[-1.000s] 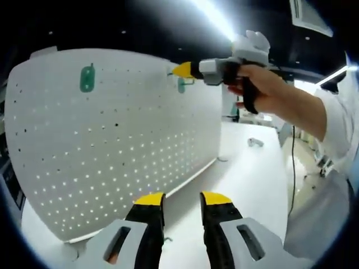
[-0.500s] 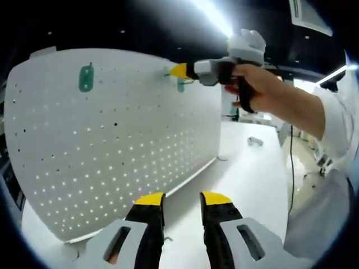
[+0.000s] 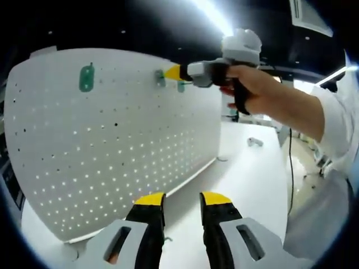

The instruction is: Insert the hook assembly into the mounting plate slot until the hook locks in place.

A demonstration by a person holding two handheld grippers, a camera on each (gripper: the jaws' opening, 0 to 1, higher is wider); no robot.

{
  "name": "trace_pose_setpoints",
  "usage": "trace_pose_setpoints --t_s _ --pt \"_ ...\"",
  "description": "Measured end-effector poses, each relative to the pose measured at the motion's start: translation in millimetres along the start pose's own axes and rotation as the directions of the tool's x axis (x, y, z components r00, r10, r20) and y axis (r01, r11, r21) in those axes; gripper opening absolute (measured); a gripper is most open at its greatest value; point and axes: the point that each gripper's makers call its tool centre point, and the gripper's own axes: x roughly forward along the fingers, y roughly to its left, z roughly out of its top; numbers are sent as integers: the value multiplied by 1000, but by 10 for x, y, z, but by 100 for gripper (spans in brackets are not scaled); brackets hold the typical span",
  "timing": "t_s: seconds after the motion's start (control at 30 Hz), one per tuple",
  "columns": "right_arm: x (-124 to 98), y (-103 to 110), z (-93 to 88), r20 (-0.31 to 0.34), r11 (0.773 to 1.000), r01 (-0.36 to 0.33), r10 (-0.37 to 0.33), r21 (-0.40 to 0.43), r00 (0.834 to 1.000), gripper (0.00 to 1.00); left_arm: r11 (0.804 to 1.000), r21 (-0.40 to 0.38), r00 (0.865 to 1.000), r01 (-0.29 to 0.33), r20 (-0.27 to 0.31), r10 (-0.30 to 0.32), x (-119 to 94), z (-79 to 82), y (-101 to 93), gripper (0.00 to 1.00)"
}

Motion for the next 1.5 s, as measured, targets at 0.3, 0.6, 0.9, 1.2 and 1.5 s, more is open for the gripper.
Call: trace_pose_setpoints --t_s 0.3,0.6,0.9,1.2,1.5 --pt "22 -30 -1 -1 999 27 -27 -36 1000 1 1000 -2 1000 2 4 -2 -1 11 -1 25" --pt "61 0 -19 -5 996 46 -46 -74 999 1 1000 -3 1000 0 4 0 -3 10 6 25" --pt "122 15 -38 -34 981 77 -84 -178 996 1 1000 -5 1000 0 7 0 -10 17 4 24" --pt "134 45 -105 -86 911 77 -122 -406 989 3 1000 -7 1000 -2 13 2 -17 33 4 24" --pt "133 32 -127 -83 908 76 -121 -412 989 4 1000 -6 1000 -3 16 4 -20 43 14 24"
